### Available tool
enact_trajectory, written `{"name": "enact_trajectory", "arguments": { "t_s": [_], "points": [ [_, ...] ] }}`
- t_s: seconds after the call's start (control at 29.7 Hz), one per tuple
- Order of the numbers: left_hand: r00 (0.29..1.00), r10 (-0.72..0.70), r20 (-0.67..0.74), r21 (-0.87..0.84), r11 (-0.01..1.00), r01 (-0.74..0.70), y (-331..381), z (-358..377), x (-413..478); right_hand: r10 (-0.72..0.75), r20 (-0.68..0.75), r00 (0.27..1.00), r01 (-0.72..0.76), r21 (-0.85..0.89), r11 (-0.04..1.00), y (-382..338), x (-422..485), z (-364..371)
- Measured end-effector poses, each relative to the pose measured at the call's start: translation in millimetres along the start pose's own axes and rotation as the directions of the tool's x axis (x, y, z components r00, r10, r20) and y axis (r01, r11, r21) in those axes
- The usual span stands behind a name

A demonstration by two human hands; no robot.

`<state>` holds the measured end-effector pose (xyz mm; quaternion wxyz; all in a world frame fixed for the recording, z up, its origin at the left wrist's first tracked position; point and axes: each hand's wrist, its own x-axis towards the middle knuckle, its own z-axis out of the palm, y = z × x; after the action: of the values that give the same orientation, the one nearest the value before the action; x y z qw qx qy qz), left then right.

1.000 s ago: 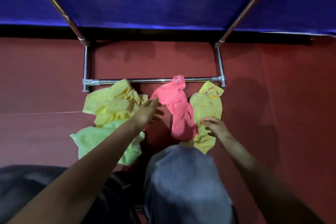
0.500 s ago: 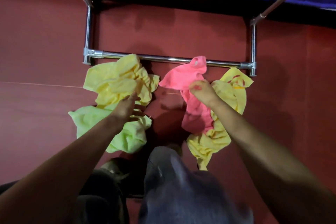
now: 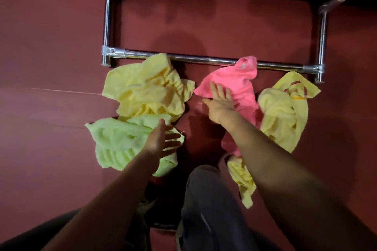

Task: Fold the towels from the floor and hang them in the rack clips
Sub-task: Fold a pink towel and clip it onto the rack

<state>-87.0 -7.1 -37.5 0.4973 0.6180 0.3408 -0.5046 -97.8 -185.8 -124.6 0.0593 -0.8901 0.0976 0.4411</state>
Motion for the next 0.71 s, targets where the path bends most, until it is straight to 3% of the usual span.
{"name": "enact_trajectory", "arguments": {
  "t_s": [0.1,0.17,0.24,0.27,0.34,0.4,0.47,0.57,0.64,0.71],
  "points": [
    [1.0,-0.024,0.02,0.046,0.999,0.023,-3.4,8.0,2.9,0.03,0.013,0.999,-0.03,-0.016,0.999,-3.7,7.3,1.6],
    [0.999,0.007,0.049,0.077,0.997,-0.011,-0.2,15.9,4.7,0.006,-0.052,0.999,-0.001,0.098,0.995,-4.2,12.7,-1.2],
    [0.997,0.033,0.067,0.074,0.997,-0.038,1.6,22.9,7.3,-0.009,-0.237,0.972,0.092,0.342,0.935,0.3,13.6,-3.1],
    [0.997,0.043,0.061,0.062,0.997,-0.046,5.2,24.6,7.3,0.044,-0.326,0.944,0.13,0.494,0.859,0.9,12.9,-3.2],
    [0.998,0.051,0.047,0.031,0.998,-0.052,7.4,20.5,6.9,0.231,-0.372,0.899,0.173,0.785,0.595,-3.6,-1.6,-7.9],
    [0.998,0.058,0.016,-0.007,0.998,-0.057,11.0,22.1,10.3,0.317,-0.365,0.875,0.244,0.899,0.363,-5.4,-22.5,-13.3],
    [0.995,0.1,0.008,-0.023,0.995,-0.1,15.5,34.9,1.2,0.326,-0.389,0.862,0.31,0.912,0.268,0.5,-56.1,-28.1],
    [0.968,0.247,0.038,0.028,0.968,-0.248,23.6,51.7,-19.9,0.305,-0.45,0.839,0.401,0.891,0.21,14.6,-109.6,-57.5],
    [0.951,0.3,0.082,0.051,0.951,-0.304,30.9,59.4,-32.7,0.245,-0.442,0.863,0.43,0.897,0.106,21.2,-130.7,-68.6],
    [0.882,0.399,0.251,-0.006,0.912,-0.411,47.5,61.5,-78.2,0.215,-0.498,0.84,0.498,0.865,0.059,30.5,-183.2,-99.7]
  ]
}}
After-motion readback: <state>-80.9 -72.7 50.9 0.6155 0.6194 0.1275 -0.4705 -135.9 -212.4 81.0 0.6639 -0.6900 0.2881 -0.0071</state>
